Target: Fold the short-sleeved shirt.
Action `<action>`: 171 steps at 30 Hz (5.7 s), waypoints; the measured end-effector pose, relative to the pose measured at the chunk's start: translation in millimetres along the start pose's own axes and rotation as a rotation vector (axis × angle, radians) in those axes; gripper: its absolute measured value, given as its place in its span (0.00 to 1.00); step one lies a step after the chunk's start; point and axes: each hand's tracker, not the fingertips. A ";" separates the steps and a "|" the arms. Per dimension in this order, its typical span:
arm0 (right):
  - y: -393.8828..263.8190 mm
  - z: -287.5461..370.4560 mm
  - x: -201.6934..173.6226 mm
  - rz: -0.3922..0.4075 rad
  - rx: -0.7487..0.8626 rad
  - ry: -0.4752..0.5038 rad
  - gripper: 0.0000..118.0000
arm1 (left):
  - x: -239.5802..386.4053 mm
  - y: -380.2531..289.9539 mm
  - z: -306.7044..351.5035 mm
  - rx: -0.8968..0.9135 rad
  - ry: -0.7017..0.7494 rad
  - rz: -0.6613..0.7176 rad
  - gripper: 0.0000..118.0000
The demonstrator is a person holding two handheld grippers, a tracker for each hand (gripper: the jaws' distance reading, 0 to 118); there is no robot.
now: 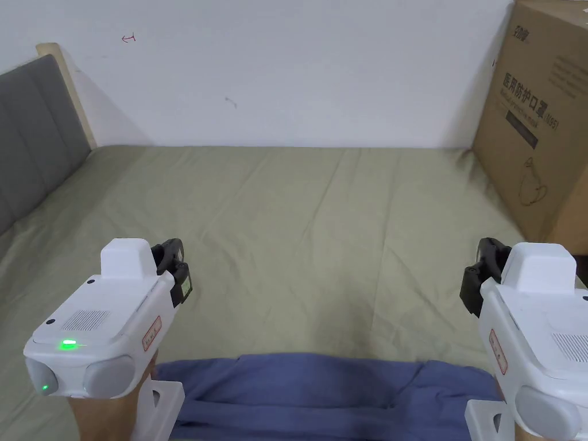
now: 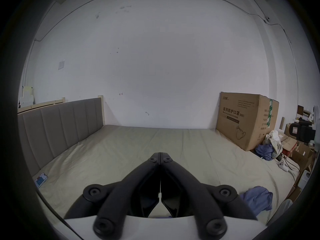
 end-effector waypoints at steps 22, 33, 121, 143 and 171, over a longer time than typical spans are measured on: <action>-21.0 -24.1 -3.6 -0.002 -0.109 0.035 0.00 | -152.5 -110.1 -59.4 -0.748 -0.298 0.473 0.00; -39.2 -36.7 -16.3 0.024 -0.180 0.037 0.00 | -190.2 -168.2 -81.1 -0.856 -0.234 0.477 0.81; -20.2 0.0 39.3 -0.036 -0.124 0.014 0.00 | 25.9 -116.5 -69.4 -0.610 -0.158 0.047 0.00; -29.0 6.5 65.4 -0.043 -0.159 -0.046 0.00 | 150.3 -191.1 -89.6 -0.795 -0.328 -0.150 0.00; -23.5 -4.5 26.4 -0.009 -0.176 0.028 0.00 | -88.5 -160.1 -93.5 -0.848 -0.345 0.517 0.88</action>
